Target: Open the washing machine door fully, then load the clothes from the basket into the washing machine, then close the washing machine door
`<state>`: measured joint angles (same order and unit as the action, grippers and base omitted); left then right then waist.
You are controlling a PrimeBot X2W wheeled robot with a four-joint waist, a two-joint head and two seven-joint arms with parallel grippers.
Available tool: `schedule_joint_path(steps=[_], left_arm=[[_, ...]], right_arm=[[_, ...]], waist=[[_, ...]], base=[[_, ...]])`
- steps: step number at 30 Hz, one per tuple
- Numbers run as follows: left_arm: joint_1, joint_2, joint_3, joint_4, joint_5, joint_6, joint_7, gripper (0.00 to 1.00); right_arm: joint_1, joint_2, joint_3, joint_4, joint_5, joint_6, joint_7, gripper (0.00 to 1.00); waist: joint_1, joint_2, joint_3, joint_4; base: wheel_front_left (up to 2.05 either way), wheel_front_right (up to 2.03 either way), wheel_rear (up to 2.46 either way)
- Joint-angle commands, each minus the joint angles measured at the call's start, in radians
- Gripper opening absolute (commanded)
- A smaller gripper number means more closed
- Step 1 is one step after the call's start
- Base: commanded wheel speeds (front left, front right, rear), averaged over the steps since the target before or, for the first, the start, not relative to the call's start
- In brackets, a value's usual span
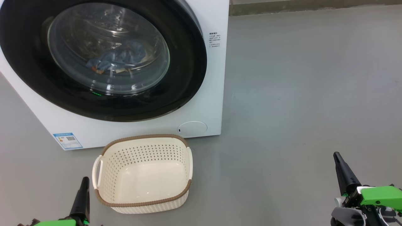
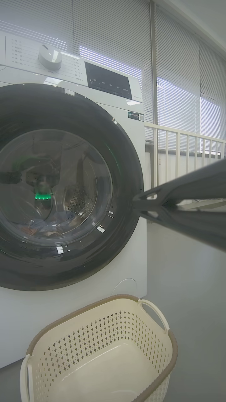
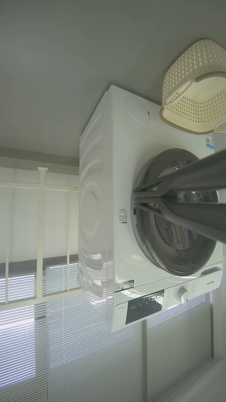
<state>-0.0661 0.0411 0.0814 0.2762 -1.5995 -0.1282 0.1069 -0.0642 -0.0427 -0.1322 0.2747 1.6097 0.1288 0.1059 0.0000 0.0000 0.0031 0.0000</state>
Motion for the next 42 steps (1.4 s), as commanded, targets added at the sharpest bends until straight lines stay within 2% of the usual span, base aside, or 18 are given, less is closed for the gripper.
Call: schedule_joint_path(steps=[1,42], left_arm=[[-0.042,0.009,0.032,-0.031,-0.009,-0.003,0.006,0.00],[-0.042,0.009,0.032,-0.031,-0.009,-0.003,0.006,0.00]], right_arm=[[-0.044,-0.008,0.018,-0.030,-0.002,0.002,0.008,0.00],[-0.044,-0.008,0.017,-0.030,-0.002,0.002,0.008,0.00]], waist=[[0.0000,0.0000,0.000,0.000],[0.0000,0.0000,0.000,0.000]], base=[[0.00,0.00,0.00],[0.00,0.00,0.00]])
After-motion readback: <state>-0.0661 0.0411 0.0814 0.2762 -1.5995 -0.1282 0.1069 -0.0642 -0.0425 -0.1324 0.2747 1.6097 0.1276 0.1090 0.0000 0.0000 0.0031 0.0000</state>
